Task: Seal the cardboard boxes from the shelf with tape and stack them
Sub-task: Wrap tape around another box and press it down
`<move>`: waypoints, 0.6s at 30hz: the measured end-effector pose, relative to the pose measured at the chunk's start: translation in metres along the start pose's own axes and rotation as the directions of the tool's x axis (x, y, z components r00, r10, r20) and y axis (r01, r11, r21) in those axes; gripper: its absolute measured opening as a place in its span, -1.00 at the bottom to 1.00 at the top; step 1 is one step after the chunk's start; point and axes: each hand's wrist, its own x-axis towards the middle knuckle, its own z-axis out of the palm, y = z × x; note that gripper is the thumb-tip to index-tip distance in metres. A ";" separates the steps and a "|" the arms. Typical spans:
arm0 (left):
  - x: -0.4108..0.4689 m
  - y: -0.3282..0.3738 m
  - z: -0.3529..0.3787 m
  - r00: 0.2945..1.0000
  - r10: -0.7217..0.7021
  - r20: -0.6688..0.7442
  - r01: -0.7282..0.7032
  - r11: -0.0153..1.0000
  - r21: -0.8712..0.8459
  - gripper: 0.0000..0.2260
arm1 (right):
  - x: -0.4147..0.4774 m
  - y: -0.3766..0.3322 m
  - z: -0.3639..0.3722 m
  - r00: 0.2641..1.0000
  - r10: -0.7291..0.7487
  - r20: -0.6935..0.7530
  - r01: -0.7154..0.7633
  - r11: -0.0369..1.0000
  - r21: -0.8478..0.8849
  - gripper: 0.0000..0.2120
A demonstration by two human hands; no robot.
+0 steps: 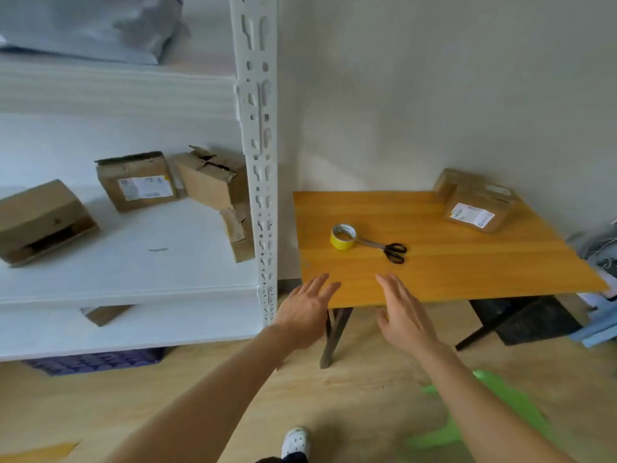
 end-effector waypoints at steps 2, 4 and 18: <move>-0.036 -0.017 -0.009 0.999 -0.032 -0.035 0.032 0.999 0.002 -0.46 | -0.015 -0.026 0.013 1.000 -0.029 0.012 0.029 0.999 0.020 -0.33; -0.064 -0.036 -0.018 0.993 -0.067 -0.098 0.067 0.998 -0.004 -0.49 | -0.023 -0.053 0.025 0.997 -0.071 0.021 0.070 0.996 0.048 -0.33; -0.124 -0.226 -0.076 0.981 -0.190 -0.036 0.193 0.975 0.110 -0.48 | 0.019 -0.246 0.094 0.988 -0.152 0.028 0.146 0.976 0.160 -0.35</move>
